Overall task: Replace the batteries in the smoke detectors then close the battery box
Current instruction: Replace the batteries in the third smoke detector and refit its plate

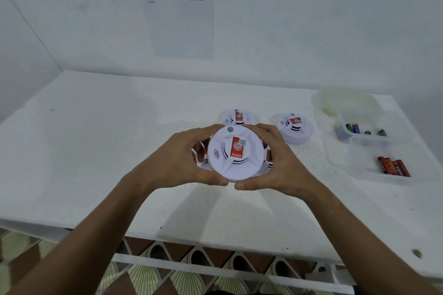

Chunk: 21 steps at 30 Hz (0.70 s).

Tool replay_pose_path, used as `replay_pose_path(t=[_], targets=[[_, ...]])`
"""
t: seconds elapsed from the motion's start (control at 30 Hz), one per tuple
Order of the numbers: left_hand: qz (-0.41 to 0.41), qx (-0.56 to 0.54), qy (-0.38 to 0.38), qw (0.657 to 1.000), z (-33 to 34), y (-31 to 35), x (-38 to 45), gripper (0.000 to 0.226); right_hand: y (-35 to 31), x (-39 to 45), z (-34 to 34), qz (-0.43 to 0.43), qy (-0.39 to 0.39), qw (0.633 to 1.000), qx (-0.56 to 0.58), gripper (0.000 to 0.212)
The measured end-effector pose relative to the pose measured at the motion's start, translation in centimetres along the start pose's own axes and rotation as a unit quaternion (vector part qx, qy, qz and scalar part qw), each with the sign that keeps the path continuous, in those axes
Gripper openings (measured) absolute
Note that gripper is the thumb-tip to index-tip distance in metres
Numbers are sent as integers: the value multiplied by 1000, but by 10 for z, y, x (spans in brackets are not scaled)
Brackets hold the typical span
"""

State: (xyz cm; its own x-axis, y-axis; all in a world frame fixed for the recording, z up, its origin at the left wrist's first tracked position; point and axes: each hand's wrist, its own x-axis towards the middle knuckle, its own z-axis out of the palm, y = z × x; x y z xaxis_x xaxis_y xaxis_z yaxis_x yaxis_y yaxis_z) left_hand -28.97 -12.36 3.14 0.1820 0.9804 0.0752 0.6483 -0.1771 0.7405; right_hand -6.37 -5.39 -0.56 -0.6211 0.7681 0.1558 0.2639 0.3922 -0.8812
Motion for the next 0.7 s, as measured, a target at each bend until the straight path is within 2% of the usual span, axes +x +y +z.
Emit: replay_pose_path(t=[0.4,0.6,0.7], targets=[[10,-17,3,1000,-9,-5,3,80,-1,11,3,-3,-7,1000,-11,110],[15,-12,1,1000,-17,-10,7,78,-4,23,6,-13,-12,1000,-13,97],[15,-6,8,1000,-25,-14,11,77,-3,36,8,-25,-17,999,-17,99]])
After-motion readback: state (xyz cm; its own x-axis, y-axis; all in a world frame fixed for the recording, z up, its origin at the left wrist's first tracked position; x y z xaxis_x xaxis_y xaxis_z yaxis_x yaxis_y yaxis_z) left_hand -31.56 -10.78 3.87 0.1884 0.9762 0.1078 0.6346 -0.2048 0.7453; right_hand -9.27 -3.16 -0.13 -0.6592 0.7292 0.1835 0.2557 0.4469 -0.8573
